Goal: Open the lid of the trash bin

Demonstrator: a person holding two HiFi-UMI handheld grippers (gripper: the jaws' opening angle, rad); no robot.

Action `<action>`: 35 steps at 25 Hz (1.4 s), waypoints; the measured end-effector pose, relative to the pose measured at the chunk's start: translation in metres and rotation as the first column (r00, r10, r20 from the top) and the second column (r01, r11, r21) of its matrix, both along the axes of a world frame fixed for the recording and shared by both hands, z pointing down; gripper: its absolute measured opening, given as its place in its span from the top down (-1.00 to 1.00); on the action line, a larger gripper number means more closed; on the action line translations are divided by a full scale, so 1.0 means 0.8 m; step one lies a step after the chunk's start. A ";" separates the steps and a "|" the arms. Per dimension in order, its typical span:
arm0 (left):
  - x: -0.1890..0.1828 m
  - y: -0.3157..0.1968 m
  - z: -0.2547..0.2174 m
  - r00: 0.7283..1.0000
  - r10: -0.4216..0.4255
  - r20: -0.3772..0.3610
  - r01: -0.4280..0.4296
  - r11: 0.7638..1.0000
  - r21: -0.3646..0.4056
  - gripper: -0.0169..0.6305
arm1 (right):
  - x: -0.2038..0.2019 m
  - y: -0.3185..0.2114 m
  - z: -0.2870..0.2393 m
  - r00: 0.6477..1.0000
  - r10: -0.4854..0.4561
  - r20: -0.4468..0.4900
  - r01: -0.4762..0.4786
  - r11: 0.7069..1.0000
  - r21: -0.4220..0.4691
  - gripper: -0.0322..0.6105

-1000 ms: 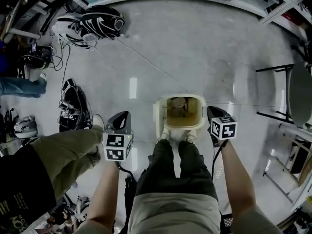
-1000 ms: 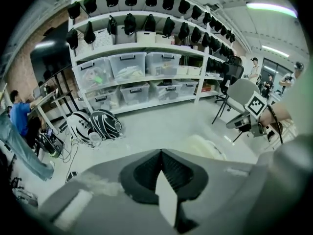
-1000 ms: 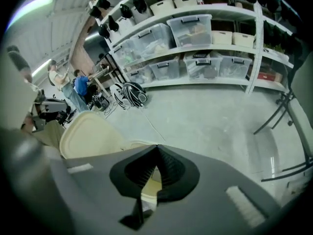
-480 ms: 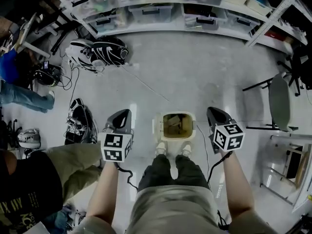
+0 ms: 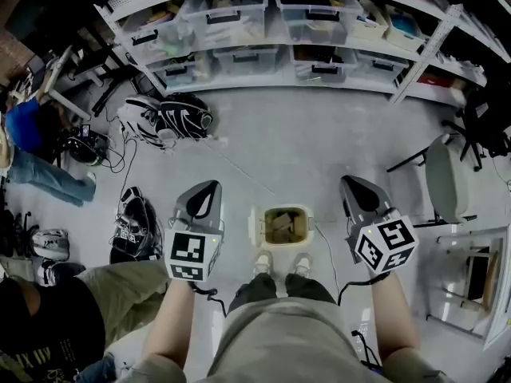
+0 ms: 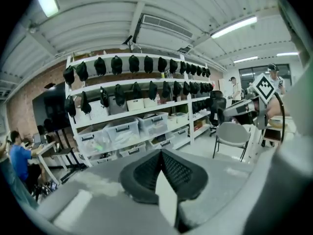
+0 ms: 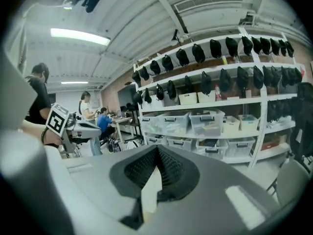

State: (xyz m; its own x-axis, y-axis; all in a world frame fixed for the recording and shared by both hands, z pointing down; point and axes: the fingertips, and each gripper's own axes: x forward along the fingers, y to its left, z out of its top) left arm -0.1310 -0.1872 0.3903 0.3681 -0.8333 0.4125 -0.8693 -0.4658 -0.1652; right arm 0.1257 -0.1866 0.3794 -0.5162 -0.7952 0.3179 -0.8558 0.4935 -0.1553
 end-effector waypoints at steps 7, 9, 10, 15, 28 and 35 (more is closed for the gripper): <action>0.032 0.019 -0.093 0.995 0.084 0.046 -0.090 0.984 0.155 0.94 | -0.013 0.029 -0.116 1.000 -0.025 0.008 0.023 0.982 0.187 0.89; 0.035 0.027 -0.119 0.997 0.074 0.001 -0.072 0.980 0.186 0.94 | -0.018 0.037 -0.147 0.999 -0.036 0.013 0.032 0.971 0.237 0.89; 0.036 0.030 -0.133 0.998 0.067 -0.019 -0.062 0.978 0.201 0.94 | -0.021 0.041 -0.162 0.999 -0.046 0.014 0.041 0.965 0.260 0.89; 0.039 0.046 -0.189 0.997 0.066 -0.044 -0.051 0.958 0.281 0.94 | -0.024 0.069 -0.227 0.997 -0.078 0.000 0.073 0.933 0.352 0.89; 0.038 0.066 -0.245 0.994 0.098 -0.057 -0.068 0.920 0.387 0.94 | -0.040 0.094 -0.265 0.991 -0.123 0.054 0.090 0.905 0.416 0.89; 0.027 0.075 -0.249 0.993 0.093 -0.073 -0.058 0.921 0.386 0.94 | -0.052 0.099 -0.269 0.992 -0.125 -0.008 0.115 0.889 0.443 0.89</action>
